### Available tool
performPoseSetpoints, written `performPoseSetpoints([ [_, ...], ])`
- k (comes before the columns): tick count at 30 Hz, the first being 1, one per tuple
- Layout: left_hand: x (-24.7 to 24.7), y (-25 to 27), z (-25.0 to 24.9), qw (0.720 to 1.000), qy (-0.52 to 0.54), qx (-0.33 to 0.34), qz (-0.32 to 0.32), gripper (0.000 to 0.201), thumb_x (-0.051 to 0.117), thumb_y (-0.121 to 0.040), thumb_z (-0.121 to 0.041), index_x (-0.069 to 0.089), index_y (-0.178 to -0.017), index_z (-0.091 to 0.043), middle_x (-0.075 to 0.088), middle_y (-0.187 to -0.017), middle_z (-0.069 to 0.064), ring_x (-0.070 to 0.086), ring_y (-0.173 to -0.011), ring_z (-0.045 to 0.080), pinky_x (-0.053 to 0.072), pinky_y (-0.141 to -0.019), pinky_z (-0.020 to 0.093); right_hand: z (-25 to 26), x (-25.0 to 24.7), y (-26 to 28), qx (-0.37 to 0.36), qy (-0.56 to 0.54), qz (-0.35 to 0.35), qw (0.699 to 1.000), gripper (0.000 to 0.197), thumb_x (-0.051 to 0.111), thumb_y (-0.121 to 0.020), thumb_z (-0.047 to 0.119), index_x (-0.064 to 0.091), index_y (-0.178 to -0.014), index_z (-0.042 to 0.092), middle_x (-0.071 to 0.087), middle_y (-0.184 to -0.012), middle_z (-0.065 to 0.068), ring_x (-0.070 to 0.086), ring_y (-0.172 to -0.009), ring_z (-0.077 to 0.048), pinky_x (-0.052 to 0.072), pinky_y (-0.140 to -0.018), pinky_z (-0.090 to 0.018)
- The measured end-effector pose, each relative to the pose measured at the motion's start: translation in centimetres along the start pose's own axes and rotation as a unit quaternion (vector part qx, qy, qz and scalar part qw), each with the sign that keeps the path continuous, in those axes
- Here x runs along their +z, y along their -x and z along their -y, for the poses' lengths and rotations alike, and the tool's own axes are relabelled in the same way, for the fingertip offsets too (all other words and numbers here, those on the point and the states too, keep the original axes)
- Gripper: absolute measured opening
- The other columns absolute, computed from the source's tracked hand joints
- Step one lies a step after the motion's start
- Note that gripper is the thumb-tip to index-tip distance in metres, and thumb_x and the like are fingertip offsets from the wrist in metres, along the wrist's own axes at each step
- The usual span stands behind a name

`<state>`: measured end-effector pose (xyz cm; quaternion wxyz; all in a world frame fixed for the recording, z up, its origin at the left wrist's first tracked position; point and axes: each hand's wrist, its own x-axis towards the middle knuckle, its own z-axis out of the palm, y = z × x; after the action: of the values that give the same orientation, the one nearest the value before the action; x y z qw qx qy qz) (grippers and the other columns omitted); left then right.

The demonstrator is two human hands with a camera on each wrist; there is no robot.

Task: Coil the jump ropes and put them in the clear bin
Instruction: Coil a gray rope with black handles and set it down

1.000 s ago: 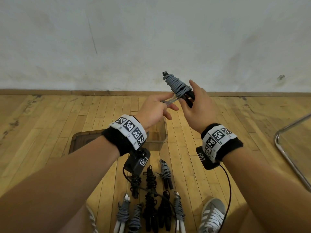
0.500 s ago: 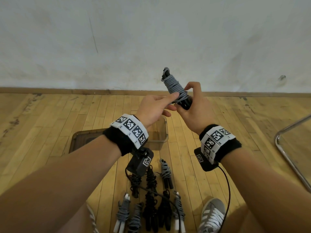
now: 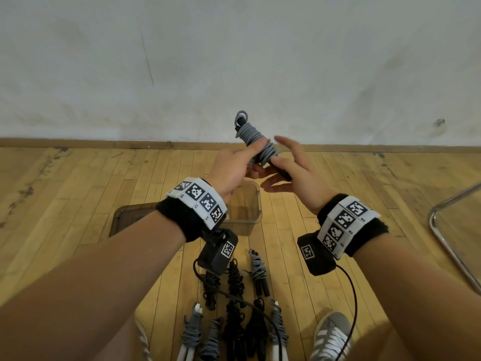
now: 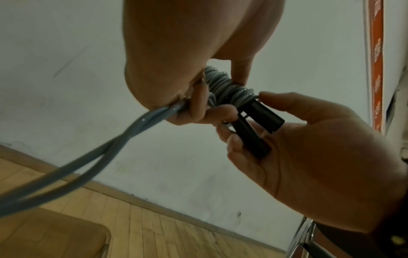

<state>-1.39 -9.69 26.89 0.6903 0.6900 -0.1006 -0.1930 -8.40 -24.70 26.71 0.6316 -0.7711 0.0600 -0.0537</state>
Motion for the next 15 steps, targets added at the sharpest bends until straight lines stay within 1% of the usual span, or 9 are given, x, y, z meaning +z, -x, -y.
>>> performPoseSetpoints([
  [1,-0.04,-0.01,0.02,1.0,-0.004,0.007,0.002,0.038,0.061,-0.097,-0.052,0.074,-0.092,-0.016,0.072,-0.077,0.002,0.062,-0.063,0.008,0.043,-0.049,0.013,0.15,-0.04,0.01,0.004,-0.001,0.009,1.0,0.047,0.052,-0.106,0.021,0.037,-0.15,0.02,0.073,-0.102,-0.015,0.072,-0.079,-0.024,0.062,-0.081,-0.042],
  [2,-0.07,-0.07,0.11,1.0,-0.013,0.013,0.006,0.041,0.059,-0.098,-0.053,0.075,-0.095,-0.015,0.074,-0.08,0.002,0.066,-0.067,0.01,0.047,-0.055,0.016,0.14,-0.04,-0.02,-0.003,0.01,0.015,1.0,0.046,0.053,-0.105,0.021,0.04,-0.15,0.016,0.072,-0.103,-0.012,0.072,-0.08,-0.021,0.062,-0.083,-0.043],
  [3,-0.1,-0.12,0.2,1.0,-0.022,0.017,0.013,0.043,0.057,-0.099,-0.053,0.076,-0.099,-0.015,0.077,-0.085,0.002,0.07,-0.073,0.013,0.051,-0.062,0.022,0.13,-0.02,0.02,-0.015,0.029,0.016,0.999,0.049,0.055,-0.105,0.021,0.04,-0.151,0.014,0.071,-0.105,-0.01,0.072,-0.08,-0.018,0.062,-0.084,-0.042],
  [5,-0.1,-0.21,0.41,0.999,-0.028,0.022,0.026,0.043,0.054,-0.101,-0.052,0.076,-0.106,-0.015,0.079,-0.091,0.002,0.075,-0.081,0.016,0.058,-0.076,0.031,-0.12,-0.19,-0.01,-0.039,0.081,-0.002,0.996,0.059,0.059,-0.102,0.022,0.034,-0.155,0.015,0.07,-0.112,-0.007,0.073,-0.085,-0.015,0.062,-0.084,-0.037],
  [6,-0.04,-0.19,0.45,0.999,-0.031,0.024,0.028,0.042,0.054,-0.102,-0.051,0.076,-0.107,-0.015,0.079,-0.091,0.002,0.075,-0.081,0.017,0.06,-0.08,0.032,-0.19,-0.35,0.0,-0.049,0.106,-0.017,0.993,0.065,0.062,-0.101,0.024,0.03,-0.157,0.016,0.07,-0.114,-0.006,0.073,-0.088,-0.014,0.061,-0.086,-0.034],
  [8,0.04,-0.16,0.4,0.998,-0.044,0.03,0.028,0.041,0.054,-0.102,-0.049,0.076,-0.109,-0.014,0.079,-0.092,0.003,0.074,-0.077,0.017,0.061,-0.08,0.03,-0.26,-0.68,0.01,-0.059,0.144,-0.039,0.987,0.076,0.065,-0.099,0.028,0.021,-0.16,0.019,0.07,-0.118,-0.004,0.072,-0.097,-0.013,0.058,-0.091,-0.029],
  [10,-0.01,-0.15,0.43,0.997,-0.065,0.034,0.022,0.04,0.055,-0.102,-0.05,0.076,-0.108,-0.016,0.08,-0.089,0.002,0.074,-0.072,0.016,0.061,-0.077,0.031,-0.3,-0.87,0.06,-0.065,0.198,-0.055,0.977,0.081,0.066,-0.098,0.033,0.018,-0.162,0.019,0.067,-0.127,-0.004,0.066,-0.112,-0.013,0.049,-0.095,-0.025],
  [12,-0.12,-0.12,0.4,0.997,-0.077,0.028,0.016,0.039,0.058,-0.1,-0.052,0.076,-0.106,-0.019,0.08,-0.086,0.0,0.074,-0.069,0.015,0.062,-0.075,0.032,-0.39,-0.95,0.04,-0.071,0.244,-0.076,0.964,0.079,0.067,-0.097,0.033,0.023,-0.161,0.017,0.062,-0.136,-0.005,0.059,-0.122,-0.014,0.042,-0.097,-0.022],
  [15,-0.14,-0.04,0.41,0.997,-0.078,0.017,0.017,0.038,0.062,-0.098,-0.051,0.076,-0.106,-0.017,0.08,-0.084,-0.001,0.076,-0.069,0.016,0.063,-0.071,0.03,-0.59,-0.88,-0.03,-0.089,0.294,-0.09,0.947,0.073,0.068,-0.096,0.032,0.033,-0.158,0.015,0.06,-0.141,-0.004,0.059,-0.126,-0.016,0.046,-0.105,-0.028],
])
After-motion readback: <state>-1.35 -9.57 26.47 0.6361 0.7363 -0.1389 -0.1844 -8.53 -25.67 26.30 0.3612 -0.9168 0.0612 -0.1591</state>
